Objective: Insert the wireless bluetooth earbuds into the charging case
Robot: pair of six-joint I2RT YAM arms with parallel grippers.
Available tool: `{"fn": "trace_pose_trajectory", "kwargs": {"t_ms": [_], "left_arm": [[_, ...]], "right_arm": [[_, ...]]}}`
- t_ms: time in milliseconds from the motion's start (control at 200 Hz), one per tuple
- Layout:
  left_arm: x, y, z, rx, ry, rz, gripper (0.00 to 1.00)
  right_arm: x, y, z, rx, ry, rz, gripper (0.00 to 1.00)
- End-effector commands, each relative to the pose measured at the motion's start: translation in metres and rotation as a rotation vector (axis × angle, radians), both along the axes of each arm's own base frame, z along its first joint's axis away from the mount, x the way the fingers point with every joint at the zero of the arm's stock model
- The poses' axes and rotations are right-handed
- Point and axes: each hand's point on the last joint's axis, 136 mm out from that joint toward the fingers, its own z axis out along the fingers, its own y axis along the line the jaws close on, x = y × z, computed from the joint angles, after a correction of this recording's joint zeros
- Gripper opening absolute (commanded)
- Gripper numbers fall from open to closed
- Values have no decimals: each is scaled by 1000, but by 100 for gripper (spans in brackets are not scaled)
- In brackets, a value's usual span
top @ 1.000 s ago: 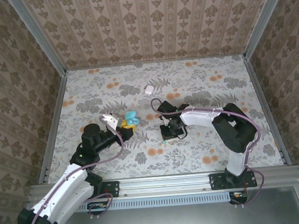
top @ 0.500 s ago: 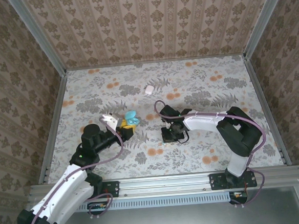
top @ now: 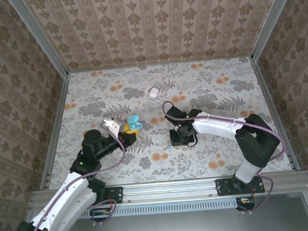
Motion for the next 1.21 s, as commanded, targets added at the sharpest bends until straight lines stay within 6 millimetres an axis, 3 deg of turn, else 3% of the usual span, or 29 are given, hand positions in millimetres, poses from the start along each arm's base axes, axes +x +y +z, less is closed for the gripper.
{"fn": "trace_pose_trajectory", "kwargs": {"t_ms": [0, 115, 375, 1200], "left_arm": [[-1, 1, 3, -9, -11, 4, 28], [-1, 1, 1, -1, -16, 4, 28], [-4, 1, -3, 14, -12, -8, 28], [-4, 2, -10, 9, -1, 4, 29]], "right_arm": [[3, 1, 26, -54, -59, 4, 28], [2, 15, 29, -90, -69, 43, 33], [-4, 38, 8, -166, -26, 110, 35], [1, 38, -29, -269, 15, 144, 34]]}}
